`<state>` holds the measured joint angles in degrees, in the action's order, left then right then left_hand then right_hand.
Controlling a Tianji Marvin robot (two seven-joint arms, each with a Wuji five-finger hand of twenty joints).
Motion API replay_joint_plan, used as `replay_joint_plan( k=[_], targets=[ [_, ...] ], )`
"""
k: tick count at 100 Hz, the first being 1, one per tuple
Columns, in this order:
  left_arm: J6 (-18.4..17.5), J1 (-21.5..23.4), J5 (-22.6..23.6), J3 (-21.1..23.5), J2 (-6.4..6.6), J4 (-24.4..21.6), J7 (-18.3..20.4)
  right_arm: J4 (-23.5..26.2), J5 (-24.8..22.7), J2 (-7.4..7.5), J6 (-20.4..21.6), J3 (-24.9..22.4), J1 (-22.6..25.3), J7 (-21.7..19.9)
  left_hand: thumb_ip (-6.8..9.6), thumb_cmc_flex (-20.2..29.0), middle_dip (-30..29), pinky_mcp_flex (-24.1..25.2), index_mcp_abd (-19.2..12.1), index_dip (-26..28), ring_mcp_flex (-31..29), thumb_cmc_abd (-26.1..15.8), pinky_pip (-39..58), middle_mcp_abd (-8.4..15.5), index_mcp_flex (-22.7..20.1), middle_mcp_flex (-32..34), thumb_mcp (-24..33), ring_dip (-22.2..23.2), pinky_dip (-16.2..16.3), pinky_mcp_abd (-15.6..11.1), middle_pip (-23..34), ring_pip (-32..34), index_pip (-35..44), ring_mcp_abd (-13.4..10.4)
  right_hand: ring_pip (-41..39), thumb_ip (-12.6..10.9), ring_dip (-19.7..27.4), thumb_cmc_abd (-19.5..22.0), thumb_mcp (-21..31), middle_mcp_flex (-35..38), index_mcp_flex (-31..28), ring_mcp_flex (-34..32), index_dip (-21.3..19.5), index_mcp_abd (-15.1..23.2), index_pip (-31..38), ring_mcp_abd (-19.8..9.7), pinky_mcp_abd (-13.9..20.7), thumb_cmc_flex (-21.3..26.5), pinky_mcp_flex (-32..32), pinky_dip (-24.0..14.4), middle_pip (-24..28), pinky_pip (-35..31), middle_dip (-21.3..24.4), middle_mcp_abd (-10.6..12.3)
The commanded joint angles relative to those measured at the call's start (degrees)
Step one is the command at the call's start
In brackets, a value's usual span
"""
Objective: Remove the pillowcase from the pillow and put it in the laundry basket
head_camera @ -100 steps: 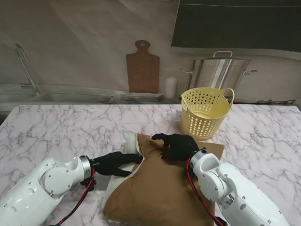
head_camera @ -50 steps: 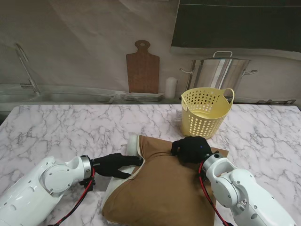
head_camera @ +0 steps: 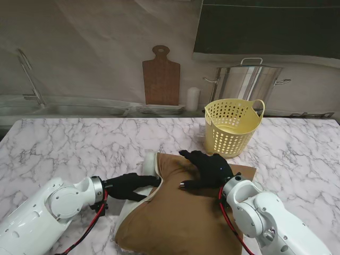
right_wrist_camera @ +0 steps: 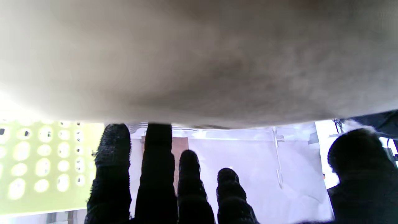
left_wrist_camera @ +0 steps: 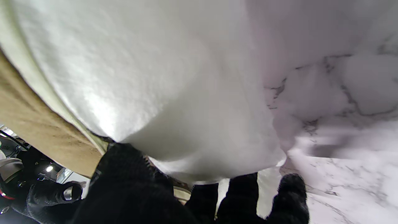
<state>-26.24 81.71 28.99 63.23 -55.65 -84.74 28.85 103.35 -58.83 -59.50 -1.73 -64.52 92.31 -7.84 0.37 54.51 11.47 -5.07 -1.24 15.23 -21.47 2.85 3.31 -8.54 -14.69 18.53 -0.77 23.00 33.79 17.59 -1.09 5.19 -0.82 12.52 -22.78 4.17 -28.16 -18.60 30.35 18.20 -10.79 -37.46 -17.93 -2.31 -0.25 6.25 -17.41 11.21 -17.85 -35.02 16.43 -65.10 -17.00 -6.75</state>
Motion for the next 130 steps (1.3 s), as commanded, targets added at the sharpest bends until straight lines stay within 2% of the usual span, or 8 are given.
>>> replay_joint_plan(
  k=[1, 16, 27, 39, 44, 56, 84, 130],
  targets=[
    [-0.14, 0.99, 0.19, -0.93, 0.05, 1.49, 1.44, -1.86, 0.15, -0.78, -1.36, 1.84, -1.46, 1.41, -1.06, 0.94, 1.07, 0.74, 1.54, 0.00, -1.91, 3.19, 22.24, -0.17, 0.40, 0.39, -0.67, 0.74, 0.10, -0.42, 3.05, 4.29, 1.23, 0.63, 5.55, 1.31, 3.12, -2.64, 2.49, -4.15, 1.53, 3.07, 8.32, -3.09, -2.66, 0.93, -3.31, -3.78, 2.00, -1.23, -3.41, 3.30, 3.77, -1.93],
    [-0.65, 1.32, 0.06, -0.71, 0.01, 1.58, 1.08, -4.68, 0.42, -0.84, -4.73, 6.17, -4.85, 1.19, -1.07, 0.90, 1.10, 0.69, 1.35, -0.04, -2.12, 3.29, 22.32, -0.13, 0.34, 0.60, -0.68, 0.80, 0.17, -0.39, 3.11, 4.35, 1.26, 0.65, -0.43, 1.07, -0.45, -6.55, 2.98, -2.81, 0.90, -6.78, 17.90, -5.36, -2.20, -0.23, -2.62, 0.94, -2.46, -2.95, -2.74, 1.53, 7.25, -5.01],
    [-0.92, 1.56, 0.12, -0.37, 0.05, 1.52, 1.11, -6.88, 2.15, -0.98, -6.74, 8.37, -6.65, 0.79, -1.06, 0.93, 1.12, 0.70, 1.34, -0.04, -2.18, 3.53, 22.36, -0.15, 0.18, 0.70, -0.68, 0.81, 0.19, -0.33, 3.12, 4.35, 1.33, 0.69, -19.55, -1.73, -4.65, -7.35, -5.24, 12.41, 0.10, -20.54, -8.46, -1.91, 3.35, -5.48, 1.71, 22.81, -11.09, -2.55, 8.10, -7.71, 2.15, 0.79],
    [-0.77, 1.52, 0.27, -0.37, 0.15, 1.48, 1.52, -8.81, 3.67, -1.78, -9.48, 9.06, -6.87, 5.19, -1.02, 0.91, 1.14, 0.65, 1.37, -0.02, -2.32, 4.41, 22.38, -0.11, -0.22, 1.04, -0.72, 0.83, 0.19, -0.23, 3.21, 4.38, 1.49, 0.76, -32.02, 1.57, -4.85, -11.28, 15.79, 44.07, -24.09, -34.80, -5.24, 5.95, 24.69, -8.00, 3.03, 34.72, -20.54, -0.02, 16.91, -16.34, -8.32, 5.82],
    [-0.33, 1.23, 0.12, -0.63, 0.36, 1.43, 2.64, -8.78, 3.08, -1.80, -9.44, 8.38, -6.31, 5.90, -1.00, 0.81, 1.12, 0.80, 1.55, -0.03, -2.28, 4.57, 22.29, -0.07, -0.29, 0.97, -0.71, 0.81, 0.14, -0.28, 3.15, 4.33, 1.52, 0.82, -34.91, 2.55, -5.02, -10.20, 20.09, 49.12, -29.59, -37.92, 4.10, 9.37, 43.23, -9.08, 3.60, 35.22, -22.26, 0.77, 22.71, -18.11, -11.73, 6.71],
    [0.36, 0.61, -0.24, -1.28, 0.66, 1.63, 4.20, -7.67, 1.03, -1.61, -8.76, 5.41, -3.66, 6.52, -0.95, 0.65, 1.09, 0.83, 1.64, -0.02, -2.25, 4.75, 22.18, -0.10, -0.42, 0.96, -0.63, 0.77, 0.07, -0.33, 3.11, 4.28, 1.61, 0.77, -37.35, 3.74, -6.07, -8.69, 19.29, 48.85, -33.90, -38.10, 2.59, 11.27, 52.43, -10.14, 3.59, 36.60, -22.13, 1.01, 28.57, -18.47, -19.38, 5.96],
    [1.22, 0.57, 0.65, -0.97, 1.12, 0.75, 6.36, -3.14, -4.35, -0.75, -6.52, -1.81, 2.89, 3.29, -0.94, 0.32, 1.05, 0.71, 1.63, -0.03, -2.14, 4.80, 22.07, -0.06, -0.37, 0.85, -0.57, 0.72, 0.02, -0.40, 3.07, 4.21, 1.62, 0.80, -46.86, 4.94, -7.62, -7.98, 24.37, 49.02, -37.94, -38.03, -9.57, 12.83, 52.35, -12.40, 2.60, 35.98, -21.94, 1.08, 31.63, -18.57, -30.93, 6.25],
    [1.85, -0.51, 0.97, -2.22, 1.57, 1.15, 8.33, -0.32, -8.35, -1.05, -7.46, -9.52, 9.92, 6.40, -0.94, -0.38, 0.90, 0.88, 1.49, 0.00, -1.59, 5.32, 21.49, 0.00, -0.39, 0.18, -0.63, 0.53, -0.12, -0.66, 2.86, 3.95, 1.65, 0.73, -47.32, 5.25, -7.44, -7.83, 24.54, 49.07, -38.38, -38.29, -11.35, 13.04, 52.33, -12.57, 2.48, 36.08, -22.46, 1.29, 31.62, -18.47, -31.91, 6.19]
  ],
)
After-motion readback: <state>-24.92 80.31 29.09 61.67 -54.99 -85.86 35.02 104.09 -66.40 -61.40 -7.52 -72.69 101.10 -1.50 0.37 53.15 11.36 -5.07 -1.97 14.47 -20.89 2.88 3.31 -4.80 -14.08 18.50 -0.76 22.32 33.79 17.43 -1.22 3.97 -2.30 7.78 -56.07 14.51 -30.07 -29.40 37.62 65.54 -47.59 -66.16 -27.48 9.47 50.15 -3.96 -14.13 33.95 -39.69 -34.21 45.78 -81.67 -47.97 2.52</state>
